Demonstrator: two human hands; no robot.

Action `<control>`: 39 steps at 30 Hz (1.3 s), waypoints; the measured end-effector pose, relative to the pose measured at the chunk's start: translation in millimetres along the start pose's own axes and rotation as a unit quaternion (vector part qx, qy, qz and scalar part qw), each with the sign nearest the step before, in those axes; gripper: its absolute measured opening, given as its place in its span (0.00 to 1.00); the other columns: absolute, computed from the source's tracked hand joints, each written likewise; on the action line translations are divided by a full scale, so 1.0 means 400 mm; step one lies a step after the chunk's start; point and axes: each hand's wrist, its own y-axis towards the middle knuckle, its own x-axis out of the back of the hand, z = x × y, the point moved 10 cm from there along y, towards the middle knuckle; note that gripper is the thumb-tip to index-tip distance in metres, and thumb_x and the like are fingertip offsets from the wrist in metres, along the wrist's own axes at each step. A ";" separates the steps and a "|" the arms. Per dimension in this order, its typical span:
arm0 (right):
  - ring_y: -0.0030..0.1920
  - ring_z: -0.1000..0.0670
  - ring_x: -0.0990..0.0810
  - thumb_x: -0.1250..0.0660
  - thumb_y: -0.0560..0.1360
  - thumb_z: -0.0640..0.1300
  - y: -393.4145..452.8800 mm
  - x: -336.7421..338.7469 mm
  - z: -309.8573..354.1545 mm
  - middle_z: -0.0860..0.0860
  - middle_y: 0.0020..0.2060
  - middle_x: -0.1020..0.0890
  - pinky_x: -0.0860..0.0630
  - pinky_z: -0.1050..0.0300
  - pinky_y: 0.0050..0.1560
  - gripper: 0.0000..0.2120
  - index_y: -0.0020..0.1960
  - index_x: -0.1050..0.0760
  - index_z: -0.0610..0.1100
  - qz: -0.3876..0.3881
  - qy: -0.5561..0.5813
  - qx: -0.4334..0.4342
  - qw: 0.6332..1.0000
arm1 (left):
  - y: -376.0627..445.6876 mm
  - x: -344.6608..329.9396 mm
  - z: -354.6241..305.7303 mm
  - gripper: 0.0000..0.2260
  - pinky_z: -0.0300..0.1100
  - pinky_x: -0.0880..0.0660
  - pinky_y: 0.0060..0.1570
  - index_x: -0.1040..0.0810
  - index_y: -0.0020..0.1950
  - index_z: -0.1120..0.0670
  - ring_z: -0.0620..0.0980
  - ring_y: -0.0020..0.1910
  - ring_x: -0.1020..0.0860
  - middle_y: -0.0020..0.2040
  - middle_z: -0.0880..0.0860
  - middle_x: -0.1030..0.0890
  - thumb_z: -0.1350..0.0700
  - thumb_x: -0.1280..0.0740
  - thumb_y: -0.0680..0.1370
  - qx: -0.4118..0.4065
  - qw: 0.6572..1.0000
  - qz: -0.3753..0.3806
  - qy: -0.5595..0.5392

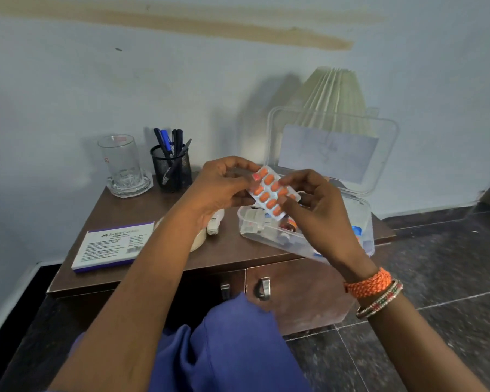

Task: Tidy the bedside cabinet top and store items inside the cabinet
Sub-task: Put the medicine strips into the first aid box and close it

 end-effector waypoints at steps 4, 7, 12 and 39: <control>0.47 0.56 0.18 0.32 0.74 0.33 -0.009 0.123 -0.036 0.51 0.47 0.17 0.20 0.64 0.48 0.11 0.51 0.24 0.47 -0.070 -0.079 -0.013 0.994 | 0.014 -0.079 0.026 0.06 0.40 0.21 0.36 0.22 0.42 0.53 0.44 0.32 0.19 0.40 0.53 0.18 0.64 0.31 0.74 0.004 0.998 0.024 0.060; 0.40 0.62 0.21 0.32 0.73 0.34 -0.018 0.220 -0.058 0.60 0.40 0.19 0.25 0.70 0.44 0.12 0.49 0.20 0.51 -0.109 -0.208 -0.002 0.972 | 0.029 -0.140 0.037 0.05 0.37 0.25 0.34 0.22 0.42 0.52 0.42 0.31 0.21 0.38 0.52 0.18 0.62 0.31 0.74 -0.018 0.989 0.038 0.139; 0.39 0.58 0.26 0.32 0.74 0.40 -0.034 0.301 -0.122 0.57 0.41 0.18 0.24 0.45 0.54 0.10 0.52 0.18 0.51 -0.125 -0.288 -0.049 0.948 | 0.038 -0.223 0.047 0.05 0.33 0.24 0.31 0.20 0.48 0.55 0.49 0.37 0.20 0.41 0.54 0.17 0.62 0.32 0.74 -0.029 0.971 0.087 0.220; 0.51 0.49 0.22 0.32 0.75 0.48 -0.013 0.351 -0.192 0.51 0.46 0.18 0.33 0.42 0.62 0.06 0.46 0.17 0.49 -0.134 -0.339 -0.112 0.924 | 0.063 -0.291 0.089 0.08 0.42 0.24 0.44 0.20 0.52 0.53 0.46 0.41 0.22 0.41 0.49 0.19 0.62 0.34 0.76 -0.018 0.953 0.120 0.276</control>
